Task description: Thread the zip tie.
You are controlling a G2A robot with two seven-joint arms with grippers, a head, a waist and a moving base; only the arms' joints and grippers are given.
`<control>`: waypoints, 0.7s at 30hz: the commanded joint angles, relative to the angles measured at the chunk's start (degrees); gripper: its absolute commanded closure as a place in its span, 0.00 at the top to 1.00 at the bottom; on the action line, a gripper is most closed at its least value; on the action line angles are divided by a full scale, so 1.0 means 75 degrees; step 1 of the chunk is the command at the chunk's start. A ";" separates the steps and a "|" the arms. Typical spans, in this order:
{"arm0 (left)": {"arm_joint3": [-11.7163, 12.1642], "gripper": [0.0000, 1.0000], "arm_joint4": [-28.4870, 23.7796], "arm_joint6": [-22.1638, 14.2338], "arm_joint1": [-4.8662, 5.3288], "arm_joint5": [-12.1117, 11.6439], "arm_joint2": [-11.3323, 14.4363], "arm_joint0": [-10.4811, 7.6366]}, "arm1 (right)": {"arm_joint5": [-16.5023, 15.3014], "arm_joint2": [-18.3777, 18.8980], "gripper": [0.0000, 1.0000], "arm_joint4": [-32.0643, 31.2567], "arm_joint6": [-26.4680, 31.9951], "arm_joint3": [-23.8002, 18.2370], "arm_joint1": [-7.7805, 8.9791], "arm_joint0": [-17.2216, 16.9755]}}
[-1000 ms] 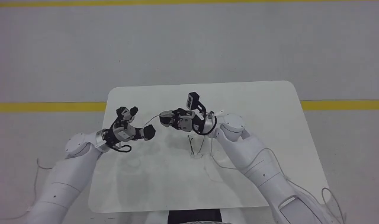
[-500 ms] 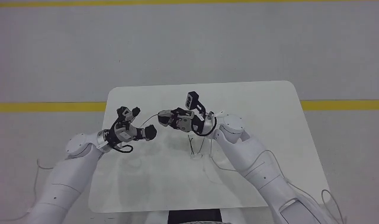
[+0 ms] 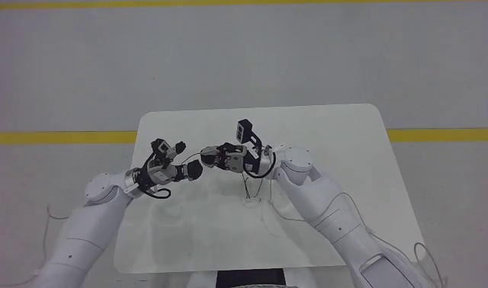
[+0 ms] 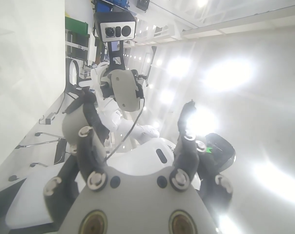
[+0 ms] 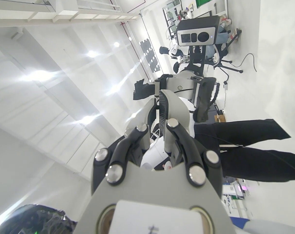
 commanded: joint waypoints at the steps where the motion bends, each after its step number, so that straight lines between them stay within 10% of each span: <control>1: -0.0012 0.43 -0.0010 0.0008 0.0000 0.0008 -0.0006 0.0014 | 0.0022 -0.0010 0.00 -0.0070 0.0012 0.0001 0.0013 0.0013; 21: -0.0015 0.32 0.0074 0.0078 0.0008 0.0007 -0.0050 0.0080 | 0.0279 -0.0181 0.00 -0.0747 -0.0047 -0.0005 0.0110 0.0161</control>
